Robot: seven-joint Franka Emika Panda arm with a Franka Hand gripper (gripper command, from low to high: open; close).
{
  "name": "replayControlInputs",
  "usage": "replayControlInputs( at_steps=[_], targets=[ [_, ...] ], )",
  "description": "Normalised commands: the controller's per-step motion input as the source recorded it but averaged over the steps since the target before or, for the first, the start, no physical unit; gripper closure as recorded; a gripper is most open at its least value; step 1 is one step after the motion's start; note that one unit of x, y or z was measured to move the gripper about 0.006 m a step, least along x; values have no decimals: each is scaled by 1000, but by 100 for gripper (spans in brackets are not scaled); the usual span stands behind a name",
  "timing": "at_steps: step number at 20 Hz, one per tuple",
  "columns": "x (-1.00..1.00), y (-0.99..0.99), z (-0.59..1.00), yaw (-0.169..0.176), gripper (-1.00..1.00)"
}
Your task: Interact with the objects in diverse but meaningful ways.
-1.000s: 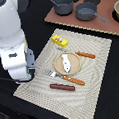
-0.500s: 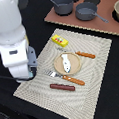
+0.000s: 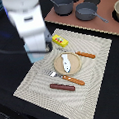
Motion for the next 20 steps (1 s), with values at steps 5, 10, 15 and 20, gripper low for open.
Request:
replayControlInputs(
  at_steps=[5, 10, 15, 20],
  targets=[
    [13, 242, -291, 81, 100],
    [-58, 58, -475, 73, 100],
    [-173, 0, -517, 50, 100],
    [-152, 1, -522, 54, 100]
  ],
)
